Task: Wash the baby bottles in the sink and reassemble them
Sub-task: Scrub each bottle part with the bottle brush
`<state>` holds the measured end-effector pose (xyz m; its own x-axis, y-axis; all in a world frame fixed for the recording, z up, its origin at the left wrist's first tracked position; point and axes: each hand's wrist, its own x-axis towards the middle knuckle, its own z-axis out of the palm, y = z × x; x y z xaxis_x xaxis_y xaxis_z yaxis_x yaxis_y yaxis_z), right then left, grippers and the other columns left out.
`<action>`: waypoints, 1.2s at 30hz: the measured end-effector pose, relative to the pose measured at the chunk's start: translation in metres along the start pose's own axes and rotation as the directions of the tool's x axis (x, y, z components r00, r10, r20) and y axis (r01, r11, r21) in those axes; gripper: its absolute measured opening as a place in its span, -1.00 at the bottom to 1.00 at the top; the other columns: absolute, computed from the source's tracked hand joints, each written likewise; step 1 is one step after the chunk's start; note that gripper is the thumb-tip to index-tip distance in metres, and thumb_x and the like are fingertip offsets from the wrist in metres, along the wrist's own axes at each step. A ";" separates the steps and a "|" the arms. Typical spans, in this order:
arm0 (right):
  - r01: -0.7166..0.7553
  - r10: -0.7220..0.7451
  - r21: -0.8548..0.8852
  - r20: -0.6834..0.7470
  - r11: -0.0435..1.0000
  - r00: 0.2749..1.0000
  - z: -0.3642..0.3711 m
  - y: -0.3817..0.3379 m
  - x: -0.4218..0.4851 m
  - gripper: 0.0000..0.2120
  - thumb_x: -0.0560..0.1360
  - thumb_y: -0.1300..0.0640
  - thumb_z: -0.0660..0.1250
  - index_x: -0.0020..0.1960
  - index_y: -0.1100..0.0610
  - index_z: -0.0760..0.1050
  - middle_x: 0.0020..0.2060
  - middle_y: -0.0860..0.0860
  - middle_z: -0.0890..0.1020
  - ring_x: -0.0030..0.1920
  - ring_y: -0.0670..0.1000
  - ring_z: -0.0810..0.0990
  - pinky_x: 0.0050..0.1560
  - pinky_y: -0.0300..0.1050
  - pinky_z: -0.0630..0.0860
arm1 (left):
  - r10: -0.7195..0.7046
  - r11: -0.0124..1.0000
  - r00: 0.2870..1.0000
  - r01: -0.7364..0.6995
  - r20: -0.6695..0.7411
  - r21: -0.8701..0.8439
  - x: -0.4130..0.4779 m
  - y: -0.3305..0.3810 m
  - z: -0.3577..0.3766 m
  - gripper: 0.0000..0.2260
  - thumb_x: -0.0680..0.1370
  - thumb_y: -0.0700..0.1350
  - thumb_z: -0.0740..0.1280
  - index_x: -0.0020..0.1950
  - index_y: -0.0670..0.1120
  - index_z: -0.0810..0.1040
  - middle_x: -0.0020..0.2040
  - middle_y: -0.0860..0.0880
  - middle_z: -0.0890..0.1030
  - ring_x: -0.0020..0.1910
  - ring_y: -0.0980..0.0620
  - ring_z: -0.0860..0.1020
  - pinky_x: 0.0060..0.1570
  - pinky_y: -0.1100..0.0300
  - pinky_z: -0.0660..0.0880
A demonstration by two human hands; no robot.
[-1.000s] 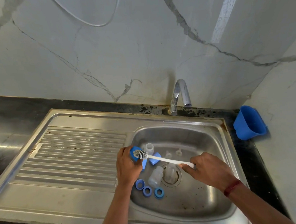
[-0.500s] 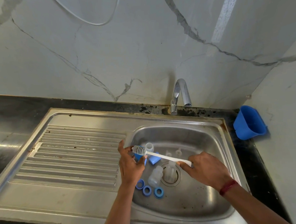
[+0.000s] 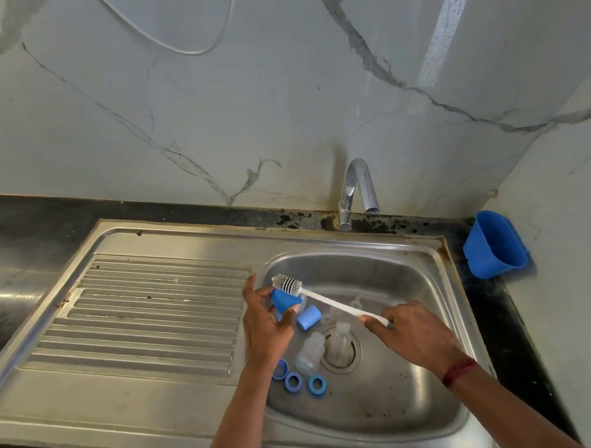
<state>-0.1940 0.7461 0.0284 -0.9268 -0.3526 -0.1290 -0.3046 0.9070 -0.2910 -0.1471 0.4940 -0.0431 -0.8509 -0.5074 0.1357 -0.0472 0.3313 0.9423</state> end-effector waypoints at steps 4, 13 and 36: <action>-0.022 0.021 0.033 0.034 0.999 0.999 -0.001 0.005 -0.010 -0.42 0.49 -0.42 0.12 -0.42 0.04 0.35 -0.50 -0.04 0.43 -0.50 -0.08 0.36 -0.45 -0.26 0.33 | -0.035 0.999 0.997 0.034 -0.073 -0.026 0.004 -0.002 -0.010 -0.12 0.36 -0.25 0.58 0.53 -0.10 0.13 0.14 -0.08 0.58 0.15 0.07 0.55 0.02 0.40 0.53; -0.067 0.062 0.121 0.043 0.990 0.997 -0.001 -0.005 -0.018 -0.44 0.54 -0.32 0.18 -0.46 0.04 0.31 -0.52 -0.05 0.38 -0.51 -0.10 0.31 -0.44 -0.26 0.30 | 0.026 0.997 0.998 -0.021 0.058 -0.081 -0.013 0.012 -0.012 -0.15 0.38 -0.28 0.57 0.53 -0.10 0.15 0.14 0.08 0.55 0.16 0.28 0.54 0.09 0.32 0.56; -0.079 0.055 0.336 0.080 0.938 0.995 0.008 0.019 -0.045 -0.39 0.50 -0.35 0.20 -0.49 0.09 0.21 -0.57 -0.05 0.27 -0.54 -0.09 0.22 -0.48 -0.31 0.26 | -0.007 0.993 0.999 0.011 0.037 -0.117 -0.047 0.047 -0.002 -0.23 0.40 -0.31 0.54 0.39 0.24 0.25 0.07 0.00 0.60 0.09 0.16 0.60 -0.01 0.28 0.60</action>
<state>-0.1561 0.7771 0.0211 -0.9215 -0.3199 -0.2203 -0.1392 0.8014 -0.5818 -0.1081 0.5319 -0.0042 -0.8693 -0.4801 0.1177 0.0045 0.2305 0.9731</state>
